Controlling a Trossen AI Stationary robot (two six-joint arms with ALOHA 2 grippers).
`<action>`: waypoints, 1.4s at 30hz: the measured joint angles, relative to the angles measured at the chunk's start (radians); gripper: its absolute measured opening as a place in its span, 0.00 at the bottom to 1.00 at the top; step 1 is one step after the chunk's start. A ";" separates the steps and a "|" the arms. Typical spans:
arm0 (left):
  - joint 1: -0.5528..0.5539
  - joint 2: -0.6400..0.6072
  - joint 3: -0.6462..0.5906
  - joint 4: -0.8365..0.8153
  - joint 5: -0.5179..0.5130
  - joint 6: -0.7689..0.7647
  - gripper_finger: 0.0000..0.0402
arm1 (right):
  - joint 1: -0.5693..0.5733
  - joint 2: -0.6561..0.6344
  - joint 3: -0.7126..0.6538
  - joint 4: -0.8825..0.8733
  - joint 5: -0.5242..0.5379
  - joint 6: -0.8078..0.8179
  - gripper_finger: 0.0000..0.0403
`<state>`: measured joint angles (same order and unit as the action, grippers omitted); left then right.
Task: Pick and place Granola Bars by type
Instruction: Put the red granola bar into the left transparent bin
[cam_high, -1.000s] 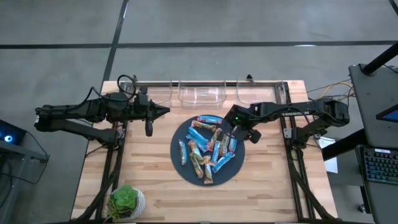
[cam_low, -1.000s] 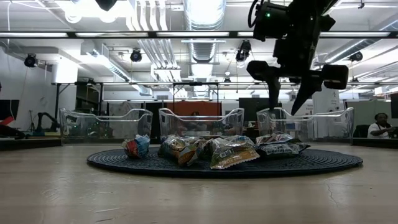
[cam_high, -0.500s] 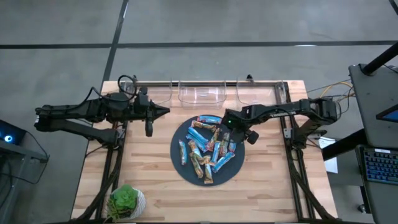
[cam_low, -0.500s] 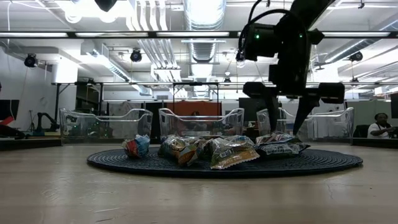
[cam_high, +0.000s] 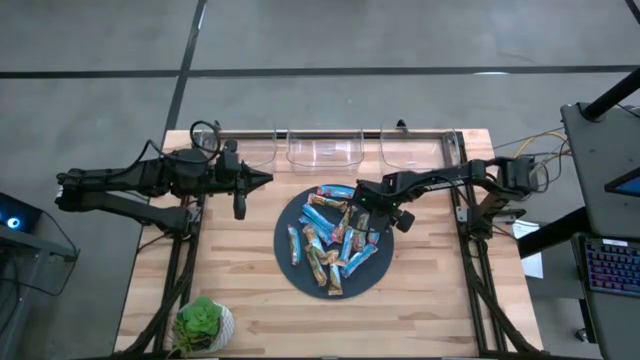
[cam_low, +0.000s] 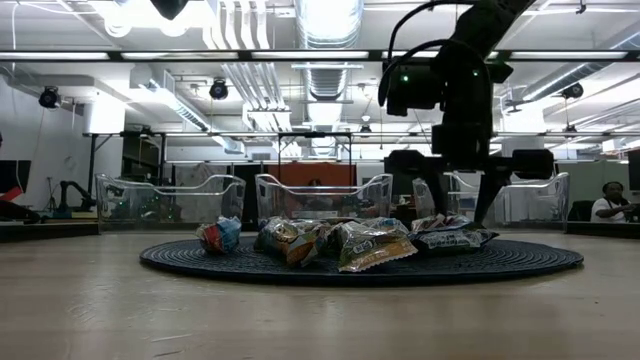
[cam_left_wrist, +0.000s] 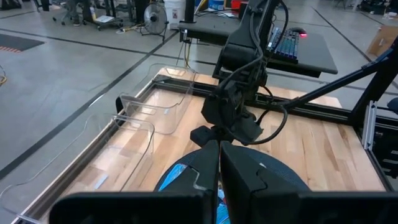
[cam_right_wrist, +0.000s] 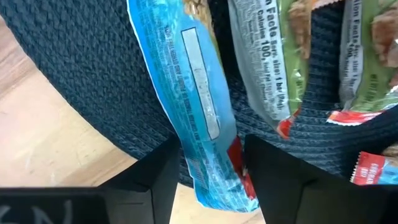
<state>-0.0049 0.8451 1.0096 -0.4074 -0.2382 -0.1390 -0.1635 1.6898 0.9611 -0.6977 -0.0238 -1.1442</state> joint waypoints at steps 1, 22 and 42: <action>0.000 0.000 0.000 0.000 0.000 0.000 0.00 | 0.000 0.002 0.000 0.001 0.000 0.000 0.42; 0.000 0.000 0.000 -0.015 0.000 0.000 0.00 | 0.000 0.029 -0.007 0.003 -0.005 0.016 0.39; 0.000 0.000 0.000 -0.016 0.000 0.000 0.00 | 0.000 0.029 -0.013 -0.002 -0.013 0.019 0.23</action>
<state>-0.0050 0.8451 1.0096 -0.4235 -0.2379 -0.1395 -0.1635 1.7187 0.9478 -0.6998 -0.0372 -1.1255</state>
